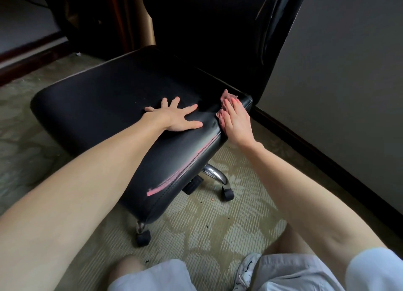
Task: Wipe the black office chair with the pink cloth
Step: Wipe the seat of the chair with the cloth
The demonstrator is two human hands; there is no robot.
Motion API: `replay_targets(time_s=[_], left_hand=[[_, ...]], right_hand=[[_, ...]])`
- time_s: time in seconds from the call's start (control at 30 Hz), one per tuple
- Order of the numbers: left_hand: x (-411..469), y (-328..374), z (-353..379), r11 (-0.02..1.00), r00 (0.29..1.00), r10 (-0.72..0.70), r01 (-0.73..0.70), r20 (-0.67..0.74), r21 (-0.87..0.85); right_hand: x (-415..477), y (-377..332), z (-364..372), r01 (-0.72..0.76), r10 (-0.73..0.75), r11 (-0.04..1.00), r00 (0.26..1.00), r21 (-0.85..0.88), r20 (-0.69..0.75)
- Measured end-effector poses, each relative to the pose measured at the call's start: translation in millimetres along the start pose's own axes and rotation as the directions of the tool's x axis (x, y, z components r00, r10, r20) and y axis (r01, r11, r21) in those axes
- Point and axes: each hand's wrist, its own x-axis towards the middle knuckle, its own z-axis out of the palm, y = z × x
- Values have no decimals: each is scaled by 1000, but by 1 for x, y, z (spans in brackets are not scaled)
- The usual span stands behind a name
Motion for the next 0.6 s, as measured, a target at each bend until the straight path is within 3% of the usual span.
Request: replay_targets(time_s=[0.1, 0.27, 0.4, 0.5, 0.6], left_hand=[[-7, -3, 2, 999, 999, 27, -26, -18, 33], [-23, -14, 3, 997, 999, 26, -27, 20, 70], [-25, -19, 11, 999, 999, 31, -31, 19, 8], [-24, -22, 10, 1000, 999, 23, -22, 40, -12], [-21, -22, 8, 1000, 998, 13, -12, 54, -15]], right_hand=[[4, 3, 4, -42, 39, 999, 995, 33, 88], [-42, -17, 5, 135, -139, 990, 979, 36, 147], [-55, -22, -4, 264, -266, 964, 958, 36, 110], [-19, 0, -9, 138, -142, 986, 989, 89, 43], [-4, 6, -4, -2, -6, 993, 997, 116, 76]])
